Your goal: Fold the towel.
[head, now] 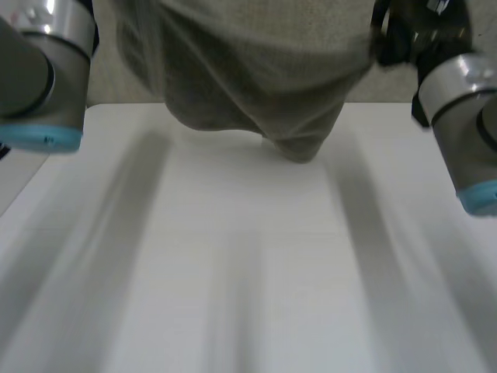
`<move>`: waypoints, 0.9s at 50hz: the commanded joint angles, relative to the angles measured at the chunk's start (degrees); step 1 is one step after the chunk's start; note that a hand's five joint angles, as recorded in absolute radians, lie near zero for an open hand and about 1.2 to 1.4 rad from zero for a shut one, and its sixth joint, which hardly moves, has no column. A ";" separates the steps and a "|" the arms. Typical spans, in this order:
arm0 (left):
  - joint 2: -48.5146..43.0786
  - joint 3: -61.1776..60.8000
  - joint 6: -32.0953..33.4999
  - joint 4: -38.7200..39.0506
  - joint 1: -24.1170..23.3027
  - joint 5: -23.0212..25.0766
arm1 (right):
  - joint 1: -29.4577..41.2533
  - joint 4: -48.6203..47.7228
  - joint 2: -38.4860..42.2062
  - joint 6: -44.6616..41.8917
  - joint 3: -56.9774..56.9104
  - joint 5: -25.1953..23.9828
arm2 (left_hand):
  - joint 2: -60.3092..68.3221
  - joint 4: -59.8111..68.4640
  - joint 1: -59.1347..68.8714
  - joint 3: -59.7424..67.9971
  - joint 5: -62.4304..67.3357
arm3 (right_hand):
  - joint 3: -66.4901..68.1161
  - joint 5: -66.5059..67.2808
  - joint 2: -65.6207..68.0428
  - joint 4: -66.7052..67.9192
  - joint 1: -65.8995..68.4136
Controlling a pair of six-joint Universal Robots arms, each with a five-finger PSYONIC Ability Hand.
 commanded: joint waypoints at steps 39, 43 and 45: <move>13.56 -44.68 0.27 -3.08 4.23 10.07 | 2.44 14.73 -1.24 -41.89 20.65 -20.61 | -6.32 -6.88 -3.43 -8.69 -15.34 | -57.38 -57.46 -56.73 -57.43 -56.25; 13.74 -45.12 0.27 -3.17 4.23 10.07 | 4.74 14.99 1.85 -46.49 17.82 -22.03 | -6.32 -6.88 -3.43 -8.69 -15.34 | -57.72 -57.80 -57.07 -57.77 -56.58; 14.00 -45.47 0.27 -3.17 4.23 10.07 | 7.36 15.00 5.70 -49.38 14.59 -22.73 | -6.32 -6.88 -3.43 -8.69 -15.34 | -59.05 -59.14 -58.41 -59.10 -57.92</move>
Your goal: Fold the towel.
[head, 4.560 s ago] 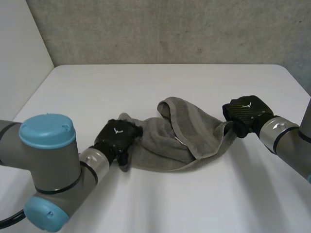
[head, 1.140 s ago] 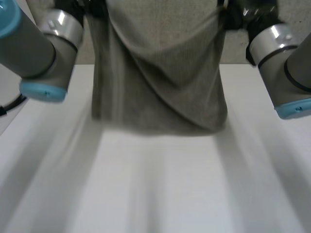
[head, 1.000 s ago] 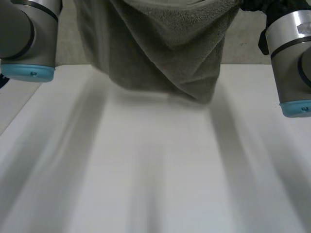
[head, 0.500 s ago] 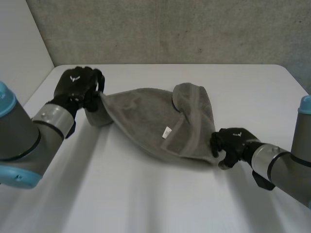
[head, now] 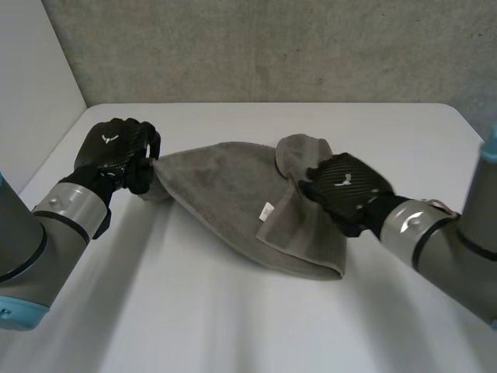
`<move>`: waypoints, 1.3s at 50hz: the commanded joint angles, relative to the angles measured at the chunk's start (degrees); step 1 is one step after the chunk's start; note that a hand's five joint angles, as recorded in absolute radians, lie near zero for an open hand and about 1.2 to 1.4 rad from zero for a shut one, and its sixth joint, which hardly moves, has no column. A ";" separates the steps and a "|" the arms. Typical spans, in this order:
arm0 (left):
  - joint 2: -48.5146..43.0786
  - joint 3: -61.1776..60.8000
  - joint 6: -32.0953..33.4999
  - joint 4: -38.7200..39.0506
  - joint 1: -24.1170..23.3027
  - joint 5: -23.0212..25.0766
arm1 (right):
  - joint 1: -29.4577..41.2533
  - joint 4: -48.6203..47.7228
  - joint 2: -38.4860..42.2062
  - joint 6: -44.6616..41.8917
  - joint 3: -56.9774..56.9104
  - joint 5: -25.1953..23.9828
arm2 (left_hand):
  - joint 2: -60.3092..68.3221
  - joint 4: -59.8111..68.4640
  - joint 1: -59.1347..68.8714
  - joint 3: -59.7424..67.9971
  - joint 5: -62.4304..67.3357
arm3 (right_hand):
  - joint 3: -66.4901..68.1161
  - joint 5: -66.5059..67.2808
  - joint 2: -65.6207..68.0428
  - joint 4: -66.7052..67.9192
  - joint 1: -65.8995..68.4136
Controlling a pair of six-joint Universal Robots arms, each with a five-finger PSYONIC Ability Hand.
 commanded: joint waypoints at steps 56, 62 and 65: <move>0.57 -0.66 -0.08 0.41 2.33 0.01 | 10.32 0.49 26.59 -18.01 -20.82 3.36 | -6.33 -6.88 -3.65 -8.78 -15.34 | 56.32 21.17 55.87 56.62 56.38; -0.31 1.71 0.00 0.58 3.30 0.01 | 10.06 -0.30 22.81 -16.26 -22.92 4.50 | -6.33 -6.88 -3.65 -8.78 -15.34 | 56.32 21.17 55.87 56.62 56.38; -1.19 4.43 0.09 0.50 3.39 -0.17 | 8.57 -3.01 21.05 -14.16 -25.03 5.64 | -6.33 -6.88 -3.65 -8.78 -15.34 | 56.32 21.17 55.87 56.62 56.38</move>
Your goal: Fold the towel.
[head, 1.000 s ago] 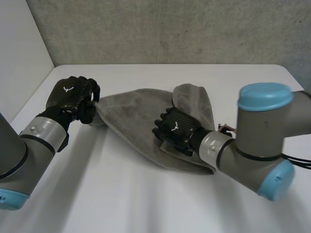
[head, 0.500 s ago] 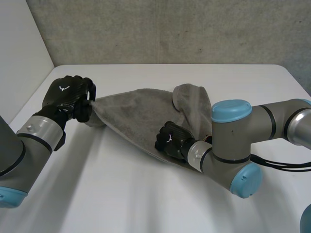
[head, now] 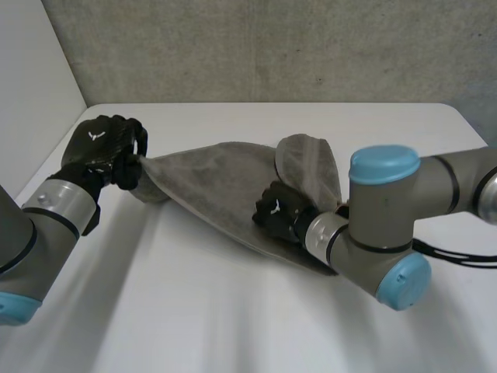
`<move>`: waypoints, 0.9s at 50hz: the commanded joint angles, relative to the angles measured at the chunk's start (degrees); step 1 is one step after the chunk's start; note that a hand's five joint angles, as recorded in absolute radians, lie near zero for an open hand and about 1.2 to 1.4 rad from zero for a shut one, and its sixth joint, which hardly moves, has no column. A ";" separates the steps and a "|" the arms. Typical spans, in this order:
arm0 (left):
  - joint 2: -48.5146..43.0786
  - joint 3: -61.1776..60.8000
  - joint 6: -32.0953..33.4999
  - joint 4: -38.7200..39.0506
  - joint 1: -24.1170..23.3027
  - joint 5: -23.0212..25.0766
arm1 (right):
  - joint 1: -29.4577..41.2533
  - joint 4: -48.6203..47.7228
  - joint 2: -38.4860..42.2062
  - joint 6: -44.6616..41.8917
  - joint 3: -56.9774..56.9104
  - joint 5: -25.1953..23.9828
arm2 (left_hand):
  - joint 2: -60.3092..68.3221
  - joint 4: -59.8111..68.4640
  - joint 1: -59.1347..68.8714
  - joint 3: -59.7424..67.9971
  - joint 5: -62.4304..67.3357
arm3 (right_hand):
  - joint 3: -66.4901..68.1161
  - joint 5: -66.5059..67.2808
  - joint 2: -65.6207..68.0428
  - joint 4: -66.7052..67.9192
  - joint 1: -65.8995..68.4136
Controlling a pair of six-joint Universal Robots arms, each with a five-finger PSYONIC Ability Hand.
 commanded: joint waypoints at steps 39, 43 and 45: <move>16.40 15.33 1.79 -15.80 1.86 0.62 | -20.09 14.89 -41.52 15.10 -0.66 10.22 | -6.34 -6.88 -3.69 -8.78 -15.34 | 3.13 3.37 4.71 2.92 4.82; 13.59 17.27 2.05 -17.57 1.86 0.53 | -20.80 17.19 -37.91 15.01 -0.83 9.69 | -6.34 -6.88 -3.69 -8.78 -15.34 | 3.13 3.37 4.71 2.92 4.82; 6.15 19.37 2.31 -19.06 1.86 0.53 | -20.36 18.68 -32.14 14.14 -1.53 9.87 | -6.34 -6.88 -3.69 -8.78 -15.34 | 3.13 3.37 4.71 2.92 4.82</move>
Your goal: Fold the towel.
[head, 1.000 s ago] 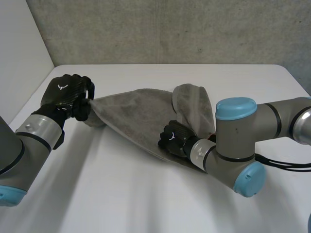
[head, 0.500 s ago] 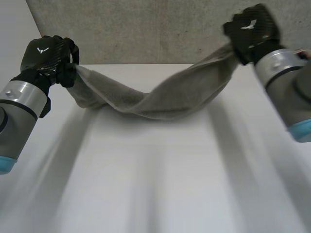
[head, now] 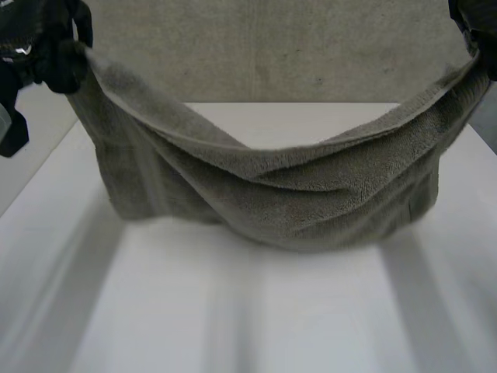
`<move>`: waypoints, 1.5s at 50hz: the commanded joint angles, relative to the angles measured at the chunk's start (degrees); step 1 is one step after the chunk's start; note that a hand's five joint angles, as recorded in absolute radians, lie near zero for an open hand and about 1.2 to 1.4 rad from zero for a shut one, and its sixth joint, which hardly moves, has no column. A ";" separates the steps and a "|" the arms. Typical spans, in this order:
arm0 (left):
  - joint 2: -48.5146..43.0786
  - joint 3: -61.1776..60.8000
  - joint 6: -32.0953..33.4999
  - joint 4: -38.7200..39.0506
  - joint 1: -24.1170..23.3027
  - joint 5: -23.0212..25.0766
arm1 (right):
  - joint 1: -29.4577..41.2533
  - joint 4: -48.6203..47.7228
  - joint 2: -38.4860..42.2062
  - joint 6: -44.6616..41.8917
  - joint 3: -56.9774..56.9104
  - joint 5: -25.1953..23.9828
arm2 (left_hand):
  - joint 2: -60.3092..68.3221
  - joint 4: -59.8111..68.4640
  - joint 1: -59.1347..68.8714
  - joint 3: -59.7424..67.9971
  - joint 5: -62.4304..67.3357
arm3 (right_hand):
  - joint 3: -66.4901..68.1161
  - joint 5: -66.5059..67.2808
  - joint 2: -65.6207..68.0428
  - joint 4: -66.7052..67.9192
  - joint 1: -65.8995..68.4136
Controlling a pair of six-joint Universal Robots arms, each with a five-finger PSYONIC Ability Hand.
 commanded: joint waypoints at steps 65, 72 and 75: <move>-23.03 -8.14 7.57 6.14 2.32 0.33 | -4.25 -15.11 14.32 7.47 18.64 -0.86 | -6.57 -6.88 -3.69 -8.80 -15.34 | 2.64 2.56 3.41 2.87 4.41; -8.64 -11.73 7.39 1.85 5.13 3.31 | -9.33 2.17 5.46 0.02 16.53 -3.66 | -6.57 -6.88 -3.69 -8.80 -15.34 | 2.64 2.56 3.41 2.87 4.41; -5.73 -12.96 7.39 -0.18 6.19 4.89 | -10.40 5.36 3.34 -1.67 15.91 -5.60 | -6.57 -6.88 -3.69 -8.80 -15.34 | 2.64 2.56 3.41 2.87 4.41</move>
